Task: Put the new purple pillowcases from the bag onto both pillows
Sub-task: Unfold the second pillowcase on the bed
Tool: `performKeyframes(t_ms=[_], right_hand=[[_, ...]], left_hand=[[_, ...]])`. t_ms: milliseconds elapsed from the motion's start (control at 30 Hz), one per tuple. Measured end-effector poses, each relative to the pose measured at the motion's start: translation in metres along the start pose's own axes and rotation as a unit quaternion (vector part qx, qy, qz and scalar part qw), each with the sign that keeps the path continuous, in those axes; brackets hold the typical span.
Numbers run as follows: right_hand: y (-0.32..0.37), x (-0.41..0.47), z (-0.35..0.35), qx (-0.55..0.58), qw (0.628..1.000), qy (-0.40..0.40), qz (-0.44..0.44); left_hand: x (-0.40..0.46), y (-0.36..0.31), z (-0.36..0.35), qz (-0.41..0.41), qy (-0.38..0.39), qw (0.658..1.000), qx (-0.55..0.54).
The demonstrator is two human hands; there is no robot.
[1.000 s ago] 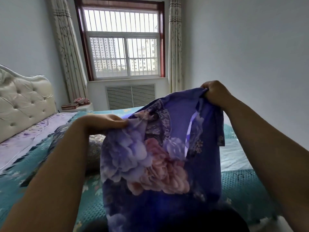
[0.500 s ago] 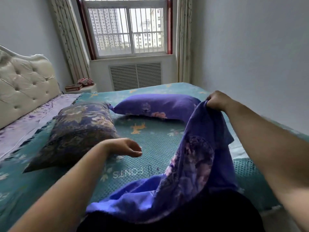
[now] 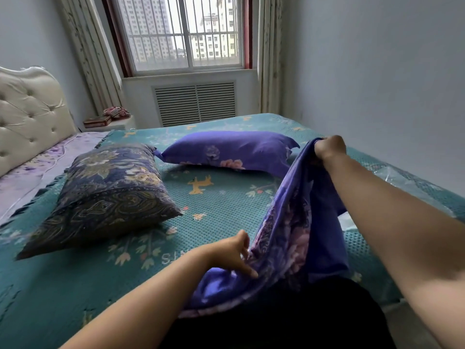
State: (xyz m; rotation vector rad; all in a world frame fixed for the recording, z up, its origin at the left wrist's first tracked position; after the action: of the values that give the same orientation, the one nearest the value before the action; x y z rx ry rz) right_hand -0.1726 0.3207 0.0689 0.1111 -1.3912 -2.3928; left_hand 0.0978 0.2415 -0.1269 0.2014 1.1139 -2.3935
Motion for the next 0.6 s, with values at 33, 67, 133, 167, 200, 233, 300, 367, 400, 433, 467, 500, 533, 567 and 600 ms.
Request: performKeyframes(t_ms=[33,67,133,167,200,233,300,367,400,433,467,500,533,567,600], right_hand=[[-0.006,-0.001,-0.002,0.071,0.997,0.01,-0.028],[-0.013,-0.005,-0.005,0.134,0.989,0.026,-0.058],[-0.024,-0.009,-0.008,0.178,0.981,0.031,-0.075],[-0.028,-0.008,-0.007,0.159,0.985,0.027,-0.064],[-0.03,-0.009,-0.003,0.125,0.991,0.018,-0.049],[-0.034,-0.006,0.0,0.104,0.994,0.004,-0.035],[-0.041,-0.007,0.003,0.099,0.994,0.014,-0.038],[-0.056,0.008,-0.008,0.134,0.986,0.074,-0.068],[-0.063,0.012,-0.013,0.172,0.975,0.111,-0.089],[-0.075,0.024,-0.026,0.19,0.964,0.15,-0.111],[-0.081,0.032,-0.035,0.197,0.957,0.178,-0.119],[-0.081,0.031,-0.044,0.193,0.95,0.21,-0.128],[-0.079,0.025,-0.055,0.193,0.941,0.239,-0.14],[-0.077,0.021,-0.062,0.176,0.942,0.25,-0.137],[-0.075,0.017,-0.072,0.173,0.941,0.257,-0.14]], left_hand=[[-0.002,0.007,-0.009,0.024,0.034,0.999,-0.012],[-0.005,0.013,-0.016,0.042,0.06,0.997,-0.002],[-0.008,0.02,-0.013,0.048,0.08,0.994,0.051],[-0.01,0.023,-0.005,0.054,0.084,0.994,0.049],[-0.014,0.027,0.007,0.068,0.094,0.993,0.027],[-0.02,0.03,0.022,0.081,0.106,0.991,-0.005],[-0.043,0.028,0.057,0.067,0.106,0.987,-0.098],[-0.071,0.014,0.098,-0.002,0.061,0.956,-0.288],[-0.085,0.011,0.121,-0.033,0.029,0.917,-0.397],[-0.098,0.009,0.143,-0.061,-0.007,0.886,-0.459],[-0.106,0.012,0.164,-0.072,-0.042,0.88,-0.468],[-0.108,0.021,0.183,-0.056,-0.08,0.897,-0.432],[-0.108,0.027,0.196,-0.031,-0.115,0.92,-0.375],[-0.107,0.034,0.206,0.0,-0.145,0.938,-0.316],[-0.104,0.043,0.211,0.038,-0.159,0.951,-0.264]])
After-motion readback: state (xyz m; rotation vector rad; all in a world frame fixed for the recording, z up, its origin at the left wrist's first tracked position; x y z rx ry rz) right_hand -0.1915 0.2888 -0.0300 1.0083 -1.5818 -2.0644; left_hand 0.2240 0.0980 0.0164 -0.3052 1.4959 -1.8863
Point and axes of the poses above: each hand's wrist, its own x-axis towards the middle knuckle, its own z-axis out of the back of the hand, y = z × x, the point moved 9 cm from there along x, towards the middle knuckle, and after that the axes turned 9 degrees about -x, right-handed, at the moved point
